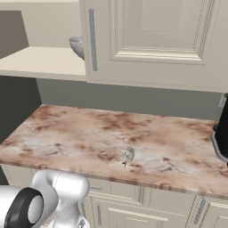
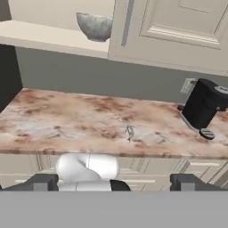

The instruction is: Retrieve the bowl from the cabinet, then place the raw meat into the bowl to avoid contamination.

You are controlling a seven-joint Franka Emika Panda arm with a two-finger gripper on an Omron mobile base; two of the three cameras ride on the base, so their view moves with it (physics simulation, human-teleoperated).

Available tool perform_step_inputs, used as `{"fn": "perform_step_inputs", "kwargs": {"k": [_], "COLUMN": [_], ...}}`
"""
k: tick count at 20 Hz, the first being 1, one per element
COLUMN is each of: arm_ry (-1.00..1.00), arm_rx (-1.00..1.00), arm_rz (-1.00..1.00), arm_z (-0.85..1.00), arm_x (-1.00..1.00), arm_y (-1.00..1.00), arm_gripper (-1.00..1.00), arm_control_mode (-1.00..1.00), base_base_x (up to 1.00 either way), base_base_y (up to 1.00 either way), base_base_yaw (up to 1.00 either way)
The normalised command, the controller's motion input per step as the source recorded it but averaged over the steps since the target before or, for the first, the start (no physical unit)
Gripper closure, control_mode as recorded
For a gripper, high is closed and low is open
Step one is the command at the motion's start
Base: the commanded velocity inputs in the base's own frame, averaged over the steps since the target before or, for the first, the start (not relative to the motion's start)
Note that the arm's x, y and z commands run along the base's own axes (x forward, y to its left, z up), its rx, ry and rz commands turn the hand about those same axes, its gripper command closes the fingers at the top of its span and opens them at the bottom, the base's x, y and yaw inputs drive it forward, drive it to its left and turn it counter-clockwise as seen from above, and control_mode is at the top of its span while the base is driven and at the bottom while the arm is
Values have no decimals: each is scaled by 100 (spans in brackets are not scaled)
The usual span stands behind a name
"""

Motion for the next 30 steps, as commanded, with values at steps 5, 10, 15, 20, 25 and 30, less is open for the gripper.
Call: {"fn": "perform_step_inputs", "kwargs": {"k": [5, 10, 15, 20, 25, 30], "arm_ry": [-12, -16, -17, -9, -1, -10], "arm_rx": [-2, 0, 0, 0, 0, 0], "arm_rz": [-13, -9, -2, 0, 0, 1], "arm_z": [60, 40, 12, 0, -4, -13], "arm_x": [38, 33, 26, 1, 3, 7], "arm_y": [-8, -13, -16, -1, 0, 0], "arm_gripper": [-100, -100, -100, -100, -100, -100], "arm_control_mode": [-100, -100, -100, -100, -100, -100], "base_base_x": [0, 0, 0, 0, 0, 0], "base_base_y": [0, 0, 0, 0, 0, 0], "base_base_yaw": [0, 0, 0, 0, 0, 0]}}
